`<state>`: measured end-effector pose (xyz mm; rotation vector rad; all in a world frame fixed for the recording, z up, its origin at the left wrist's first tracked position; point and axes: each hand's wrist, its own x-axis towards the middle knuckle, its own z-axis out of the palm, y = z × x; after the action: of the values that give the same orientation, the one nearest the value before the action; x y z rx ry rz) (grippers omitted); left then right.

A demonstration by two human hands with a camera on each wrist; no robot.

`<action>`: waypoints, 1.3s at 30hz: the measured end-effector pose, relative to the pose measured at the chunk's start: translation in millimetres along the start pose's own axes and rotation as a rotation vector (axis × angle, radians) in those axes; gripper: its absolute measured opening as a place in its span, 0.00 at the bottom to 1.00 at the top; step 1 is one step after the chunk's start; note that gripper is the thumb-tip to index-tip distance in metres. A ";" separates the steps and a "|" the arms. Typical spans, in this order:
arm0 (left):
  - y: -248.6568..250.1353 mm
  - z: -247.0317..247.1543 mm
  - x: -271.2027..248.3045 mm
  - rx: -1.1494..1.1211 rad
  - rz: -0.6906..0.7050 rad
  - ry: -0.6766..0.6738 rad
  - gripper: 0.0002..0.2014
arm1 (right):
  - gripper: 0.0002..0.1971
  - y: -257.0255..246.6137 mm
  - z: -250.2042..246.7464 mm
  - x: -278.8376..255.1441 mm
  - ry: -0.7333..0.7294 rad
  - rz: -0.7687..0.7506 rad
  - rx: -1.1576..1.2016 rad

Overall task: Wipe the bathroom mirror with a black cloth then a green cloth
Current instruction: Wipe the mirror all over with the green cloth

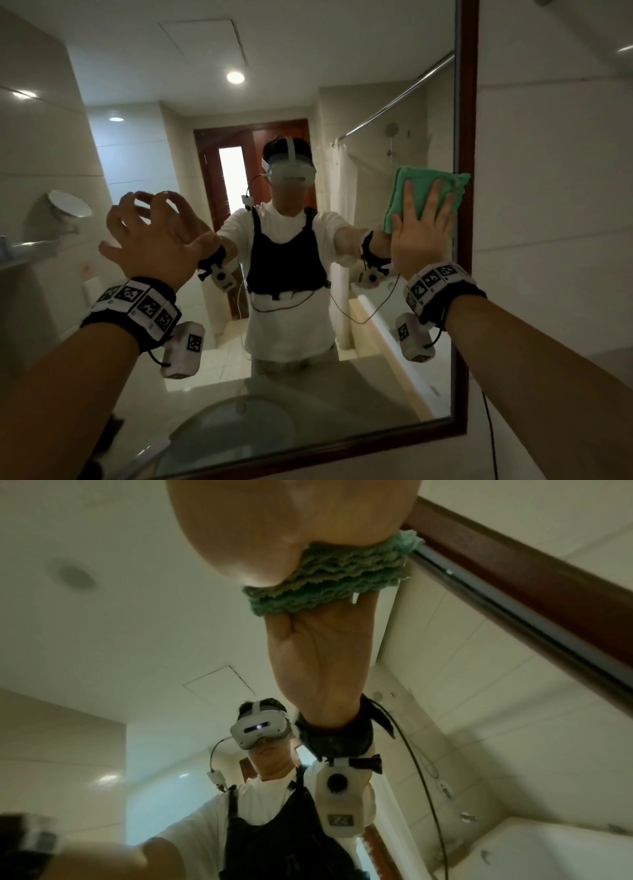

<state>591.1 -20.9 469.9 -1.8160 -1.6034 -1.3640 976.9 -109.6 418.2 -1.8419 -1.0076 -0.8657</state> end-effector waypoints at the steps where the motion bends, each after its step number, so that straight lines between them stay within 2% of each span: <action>1: -2.4 -0.5 0.4 0.017 -0.016 -0.017 0.46 | 0.32 -7.0 1.0 -1.6 0.010 0.020 0.011; 3: -7.3 -1.0 0.4 0.029 -0.005 -0.047 0.46 | 0.32 -25.9 2.4 -6.5 0.017 0.019 0.027; 10: -34.0 -9.1 -4.2 -0.055 0.148 -0.037 0.39 | 0.30 -126.0 16.0 -27.4 0.067 -0.166 0.025; 17: -69.8 -17.4 4.5 -0.105 0.328 -0.081 0.40 | 0.28 -242.6 30.6 -62.6 0.168 -0.512 0.077; 21: -78.4 -25.0 13.9 -0.218 0.345 -0.106 0.27 | 0.29 -297.1 49.5 -94.2 0.187 -0.698 0.141; 23: -82.8 -25.1 17.2 -0.288 0.375 -0.113 0.26 | 0.24 -311.9 57.4 -105.2 0.201 -0.716 0.195; 25: -88.1 -22.9 18.5 -0.327 0.390 -0.109 0.27 | 0.22 -315.1 59.6 -111.1 0.185 -0.739 0.210; 30: -86.9 -19.9 11.6 -0.332 0.378 -0.080 0.28 | 0.23 -295.5 51.5 -110.7 0.107 -0.847 0.181; 35: -75.0 -7.2 -14.1 -0.204 0.331 0.002 0.24 | 0.27 -256.8 46.3 -113.2 0.036 -0.775 0.108; 39: -63.8 -0.9 -29.4 -0.101 0.227 -0.023 0.32 | 0.32 -209.1 38.7 -98.4 -0.002 -0.693 -0.013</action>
<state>536.4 -19.3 425.9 -2.0092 -1.3117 -1.3457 755.8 -37.4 390.6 -1.5006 -1.6851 -1.2638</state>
